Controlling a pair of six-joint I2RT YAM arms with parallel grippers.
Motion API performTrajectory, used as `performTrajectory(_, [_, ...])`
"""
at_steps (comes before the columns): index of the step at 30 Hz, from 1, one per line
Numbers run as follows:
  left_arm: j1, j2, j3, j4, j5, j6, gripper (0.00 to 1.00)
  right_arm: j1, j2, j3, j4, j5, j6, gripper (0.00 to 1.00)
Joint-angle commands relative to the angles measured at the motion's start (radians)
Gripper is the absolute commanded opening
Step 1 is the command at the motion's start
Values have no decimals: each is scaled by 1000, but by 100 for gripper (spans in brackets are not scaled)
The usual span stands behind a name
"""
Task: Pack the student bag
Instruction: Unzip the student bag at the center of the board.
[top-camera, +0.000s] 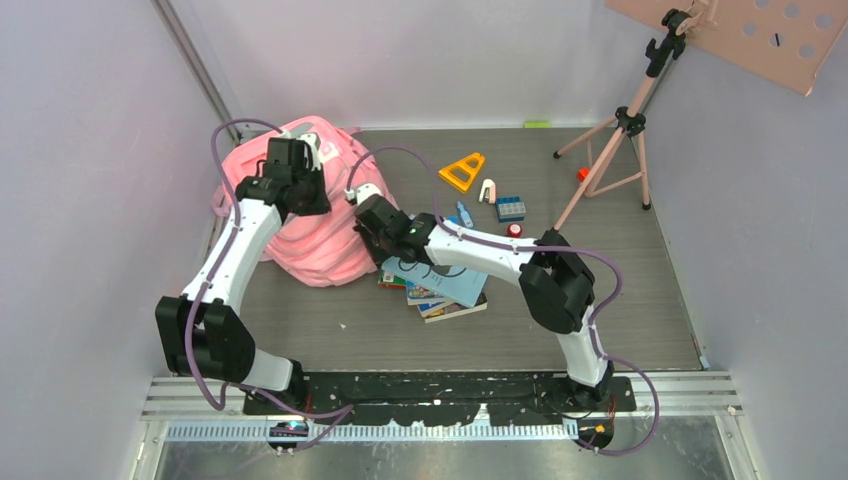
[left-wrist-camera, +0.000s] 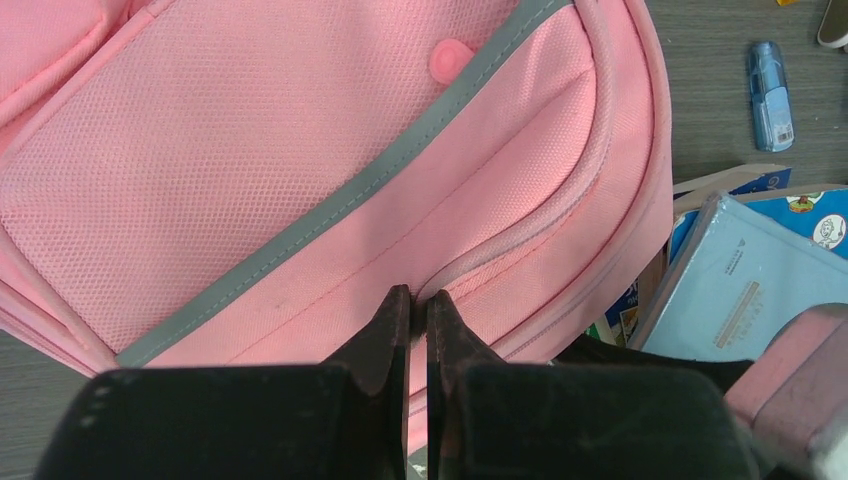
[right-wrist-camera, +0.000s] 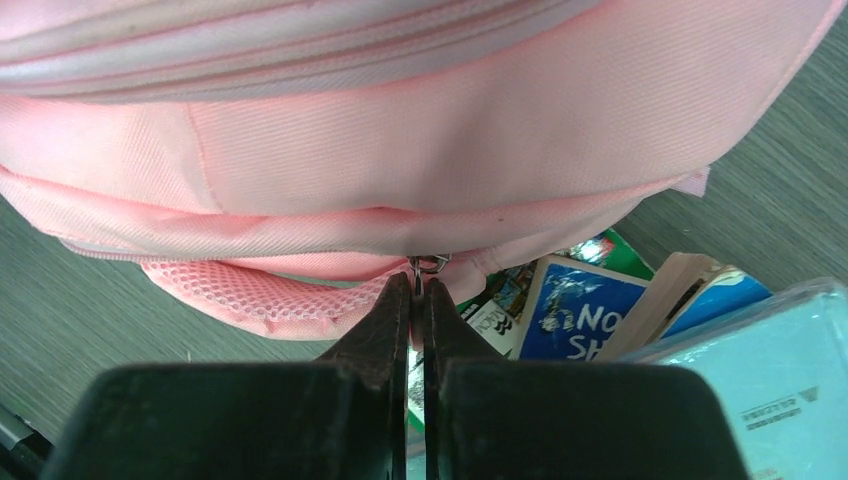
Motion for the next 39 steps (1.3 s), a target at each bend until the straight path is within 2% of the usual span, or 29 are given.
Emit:
performTrajectory(1, [8, -42, 58, 102, 65, -98, 0, 88, -39, 12, 52, -22, 18, 0])
performTrajectory(11, [16, -46, 29, 144, 63, -139, 0, 211, 7, 86, 83, -46, 76, 0])
performTrajectory(17, [28, -50, 11, 159, 60, -152, 0, 214, 12, 106, 87, -38, 95, 0])
performTrajectory(25, [41, -45, -3, 220, 90, -218, 0, 232, 81, 152, 142, -154, 113, 0])
performTrajectory(31, [67, -47, -27, 250, 115, -245, 0, 246, 95, 180, 147, -139, 105, 1])
performTrajectory(35, [86, -61, -57, 258, 147, -219, 0, 244, 30, 137, 117, -50, 88, 12])
performTrajectory(39, [92, -53, -52, 212, 208, -145, 0, 236, -63, 89, 43, 66, 76, 31])
